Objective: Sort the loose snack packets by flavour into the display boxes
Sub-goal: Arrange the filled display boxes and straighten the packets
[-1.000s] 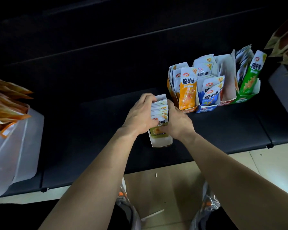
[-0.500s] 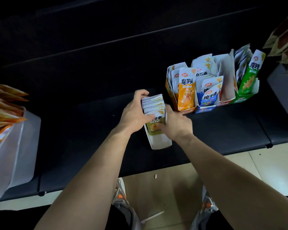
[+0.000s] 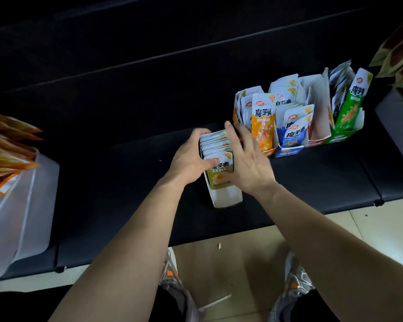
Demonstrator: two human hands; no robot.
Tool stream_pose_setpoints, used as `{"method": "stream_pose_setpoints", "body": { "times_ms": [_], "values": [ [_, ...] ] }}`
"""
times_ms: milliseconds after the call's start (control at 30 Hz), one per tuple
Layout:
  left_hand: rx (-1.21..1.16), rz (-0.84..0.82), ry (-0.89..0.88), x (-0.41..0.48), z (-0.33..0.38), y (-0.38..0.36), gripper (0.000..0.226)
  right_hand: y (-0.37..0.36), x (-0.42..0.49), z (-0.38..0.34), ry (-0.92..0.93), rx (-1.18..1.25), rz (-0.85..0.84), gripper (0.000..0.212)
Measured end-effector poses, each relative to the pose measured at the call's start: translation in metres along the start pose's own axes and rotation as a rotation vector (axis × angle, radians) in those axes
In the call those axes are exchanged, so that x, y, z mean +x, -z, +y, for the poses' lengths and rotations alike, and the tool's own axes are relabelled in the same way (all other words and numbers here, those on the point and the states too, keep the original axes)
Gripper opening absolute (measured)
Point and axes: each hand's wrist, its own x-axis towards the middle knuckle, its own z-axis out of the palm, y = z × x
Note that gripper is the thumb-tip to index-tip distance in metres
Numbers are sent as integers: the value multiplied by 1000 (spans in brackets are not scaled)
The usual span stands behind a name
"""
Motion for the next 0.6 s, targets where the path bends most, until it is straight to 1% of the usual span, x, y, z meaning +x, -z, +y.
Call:
{"method": "stream_pose_setpoints", "body": {
  "times_ms": [100, 167, 233, 267, 333, 400, 500, 600],
  "values": [
    [-35, -17, 14, 1, -1, 0, 74, 8, 14, -4, 129, -135, -47, 136],
    [-107, -45, 51, 0, -4, 2, 84, 12, 21, -9, 222, -246, -67, 125],
    [-187, -74, 90, -3, -8, 3, 92, 11, 22, -10, 301, -369, -22, 113],
    [-220, -92, 108, -6, -11, 3, 92, 8, 21, -9, 324, -408, 6, 108],
    [-271, -131, 142, -12, -19, 2, 89, 4, 18, -4, 350, -434, 55, 96],
    [-341, -172, 167, -18, -26, 4, 85, 7, 17, -3, 359, -441, 53, 89],
    [-457, -221, 197, -23, -30, 7, 81, 17, 24, -10, 371, -421, -69, 86],
    [-494, -224, 202, -23, -30, 8, 82, 23, 31, -17, 374, -396, -151, 87]
  ]
}}
